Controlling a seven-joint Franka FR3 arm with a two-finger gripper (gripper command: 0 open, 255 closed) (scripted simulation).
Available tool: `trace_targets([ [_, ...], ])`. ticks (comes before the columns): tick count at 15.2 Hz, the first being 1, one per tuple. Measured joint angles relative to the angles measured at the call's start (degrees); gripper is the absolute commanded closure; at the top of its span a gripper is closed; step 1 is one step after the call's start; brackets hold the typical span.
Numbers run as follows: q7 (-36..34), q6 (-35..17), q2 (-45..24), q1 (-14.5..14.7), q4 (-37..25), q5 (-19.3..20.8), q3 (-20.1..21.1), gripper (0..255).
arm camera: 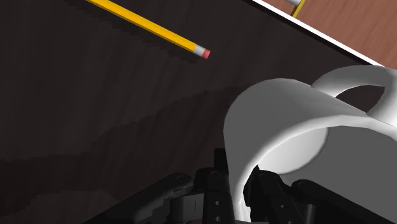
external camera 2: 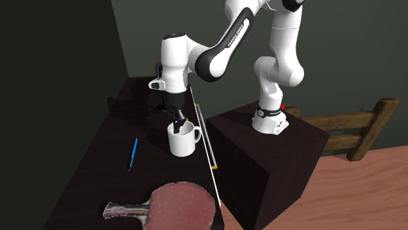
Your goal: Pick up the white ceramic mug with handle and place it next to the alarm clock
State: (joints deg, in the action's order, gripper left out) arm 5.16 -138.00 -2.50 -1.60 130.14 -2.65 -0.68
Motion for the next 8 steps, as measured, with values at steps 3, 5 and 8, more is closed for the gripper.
trace_targets([
  [3,0.0,0.0,0.01,0.0,0.01,0.0,0.0,255],
  [5,0.05,0.36,0.27,-0.03,-0.08,0.01,-0.03,255],
  [8,-0.12,2.22,1.29,-0.01,-0.93,0.12,-0.02,255],
])
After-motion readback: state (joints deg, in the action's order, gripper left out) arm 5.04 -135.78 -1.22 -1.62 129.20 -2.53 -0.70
